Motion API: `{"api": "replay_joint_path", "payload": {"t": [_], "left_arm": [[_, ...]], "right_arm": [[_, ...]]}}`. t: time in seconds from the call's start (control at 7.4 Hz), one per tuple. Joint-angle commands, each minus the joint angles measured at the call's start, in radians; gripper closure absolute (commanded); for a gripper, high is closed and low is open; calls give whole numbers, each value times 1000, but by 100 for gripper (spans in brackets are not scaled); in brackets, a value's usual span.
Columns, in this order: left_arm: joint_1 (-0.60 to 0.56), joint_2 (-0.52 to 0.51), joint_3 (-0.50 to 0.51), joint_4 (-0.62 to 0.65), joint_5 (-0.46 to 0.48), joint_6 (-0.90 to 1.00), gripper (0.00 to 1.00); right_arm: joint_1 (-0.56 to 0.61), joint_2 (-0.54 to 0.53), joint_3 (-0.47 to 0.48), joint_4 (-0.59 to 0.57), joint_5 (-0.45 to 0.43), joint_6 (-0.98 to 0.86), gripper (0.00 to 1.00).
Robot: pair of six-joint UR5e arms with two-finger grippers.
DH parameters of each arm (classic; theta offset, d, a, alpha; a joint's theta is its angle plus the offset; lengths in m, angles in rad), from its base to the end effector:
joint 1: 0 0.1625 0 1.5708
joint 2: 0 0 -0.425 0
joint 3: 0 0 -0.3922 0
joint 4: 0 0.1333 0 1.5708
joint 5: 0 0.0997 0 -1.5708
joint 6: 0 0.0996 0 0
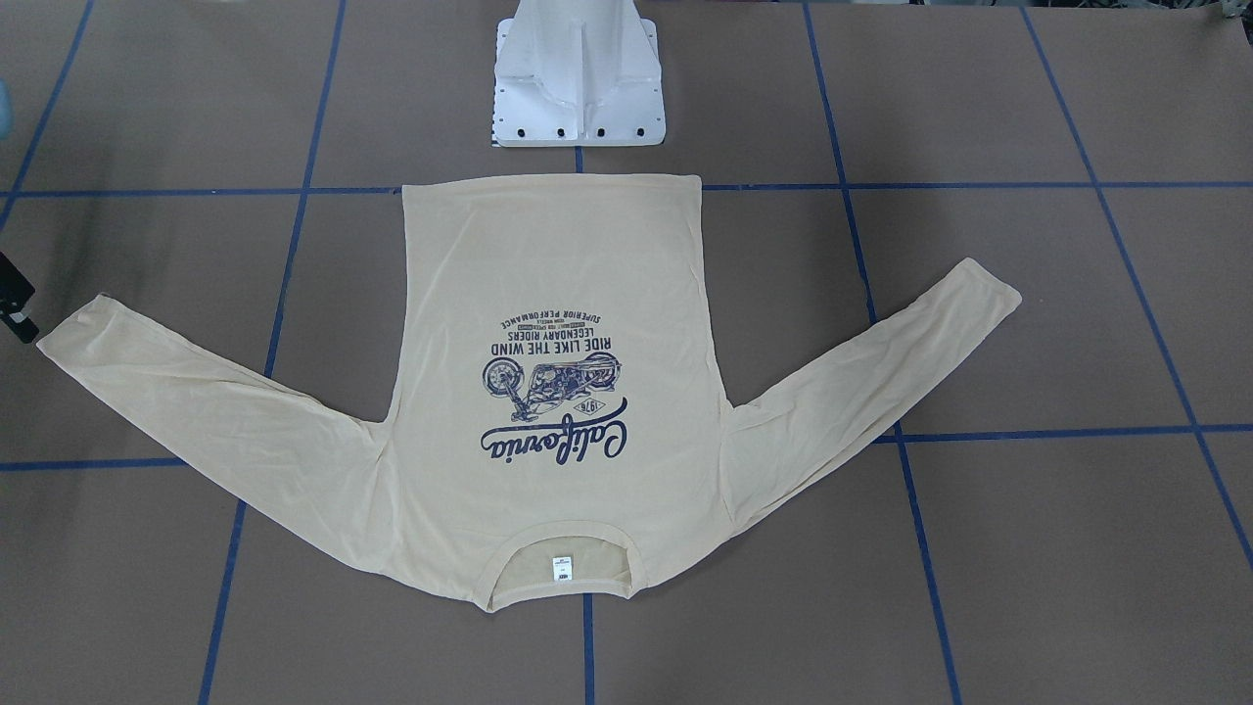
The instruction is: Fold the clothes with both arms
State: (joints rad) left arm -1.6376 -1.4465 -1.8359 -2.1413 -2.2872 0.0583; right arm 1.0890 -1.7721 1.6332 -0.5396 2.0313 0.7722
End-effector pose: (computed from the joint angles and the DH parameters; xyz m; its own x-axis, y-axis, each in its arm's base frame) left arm -0.0985 -0.4546 0.5210 0.7827 0.4208 -0.4585 0.0050 0.7325 0.6807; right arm -0.1229 -0.4272 0.6116 0.6568 -0.1290 0.7430 -0.2337 0.9020 0.3631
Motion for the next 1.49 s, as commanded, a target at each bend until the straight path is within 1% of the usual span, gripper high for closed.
{"api": "replay_joint_path", "payload": {"t": [0.0,0.14,0.27,0.41,0.54,0.81,1.35], "left_arm": [[1,0,3,0,0,-2,0],[-1,0,7,-2,0,-2,0],[1,0,7,0,0,-2,0],[1,0,12,-2,0,-2,0],[1,0,12,0,0,-2,0],[1,0,12,-2,0,-2,0],[1,0,12,-3,2,0,0]], "right_arm": [[-73,-4,-108,151,-81,33,29],[-104,-15,-110,164,-106,59,32],[-129,-44,-110,174,-124,59,39],[-145,-70,-110,185,-126,59,42],[-155,-85,-110,187,-128,56,43],[-198,-93,-110,191,-186,58,45],[-210,-66,-115,185,-209,59,45]]}}
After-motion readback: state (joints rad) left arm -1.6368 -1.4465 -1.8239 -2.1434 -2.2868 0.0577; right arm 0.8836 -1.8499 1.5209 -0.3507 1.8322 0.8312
